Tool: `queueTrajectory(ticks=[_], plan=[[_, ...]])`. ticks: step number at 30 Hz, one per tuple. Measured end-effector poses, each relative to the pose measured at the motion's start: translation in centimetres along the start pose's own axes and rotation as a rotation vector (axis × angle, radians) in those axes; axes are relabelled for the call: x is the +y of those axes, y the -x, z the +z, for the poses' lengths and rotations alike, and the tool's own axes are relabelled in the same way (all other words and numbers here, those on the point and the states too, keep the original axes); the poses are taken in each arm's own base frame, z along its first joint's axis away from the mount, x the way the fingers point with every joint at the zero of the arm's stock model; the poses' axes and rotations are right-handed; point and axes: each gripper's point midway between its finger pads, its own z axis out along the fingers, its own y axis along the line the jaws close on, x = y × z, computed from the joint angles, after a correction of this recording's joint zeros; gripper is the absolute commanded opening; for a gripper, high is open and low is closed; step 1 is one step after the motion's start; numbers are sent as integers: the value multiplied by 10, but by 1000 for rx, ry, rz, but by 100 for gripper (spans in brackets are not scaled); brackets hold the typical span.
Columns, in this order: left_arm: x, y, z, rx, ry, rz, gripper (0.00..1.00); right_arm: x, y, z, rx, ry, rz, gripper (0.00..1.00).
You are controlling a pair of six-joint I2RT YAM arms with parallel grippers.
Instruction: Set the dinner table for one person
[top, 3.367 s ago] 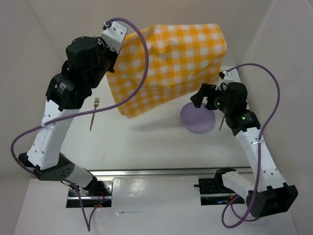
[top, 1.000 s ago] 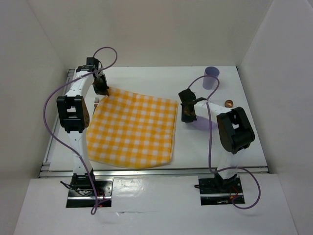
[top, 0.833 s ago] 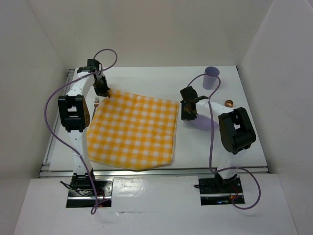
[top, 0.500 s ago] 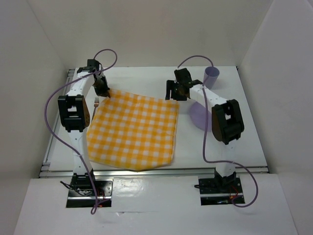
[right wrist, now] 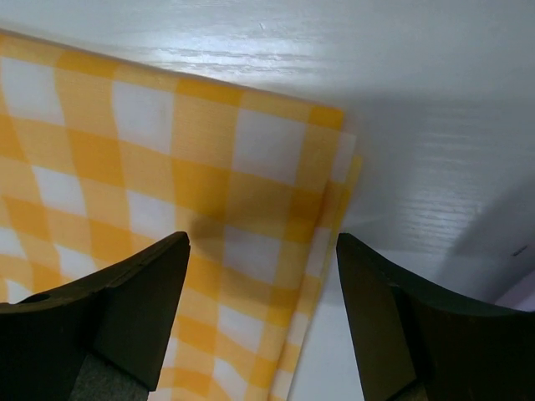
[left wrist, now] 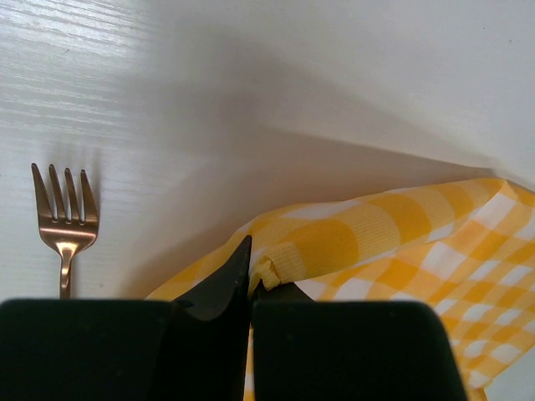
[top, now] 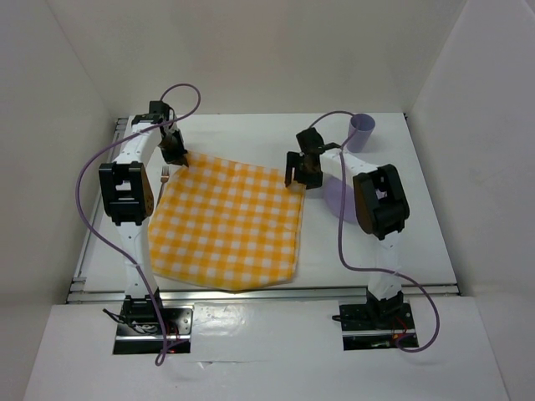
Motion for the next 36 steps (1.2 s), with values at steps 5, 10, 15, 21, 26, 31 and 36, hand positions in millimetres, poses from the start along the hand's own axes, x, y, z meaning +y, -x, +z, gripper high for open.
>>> queueTrajectory(ticks=[5,10,15,21,26,31,36], plan=[[0,1,-2,-4,3,2,0,-11,-13,-8,9,-36,16,83],[0,2,-6,-9,2,21,0,-14,-14,-8,26,-7,32,48],[0,0,-10,-9,-1,48,0,0,-6,5,25,123,60,0],[-8,-4,-28,4,-61,126,0,-2,0,6,-6,195,91,0],[-31,-15,-82,-19,-149,289,0,-12,-14,-47,-66,194,65,0],[-59,-36,-194,-198,-206,471,0,9,26,-192,-408,294,-15,0],[-85,-71,-333,-504,-293,648,0,22,33,-345,-776,415,-100,0]])
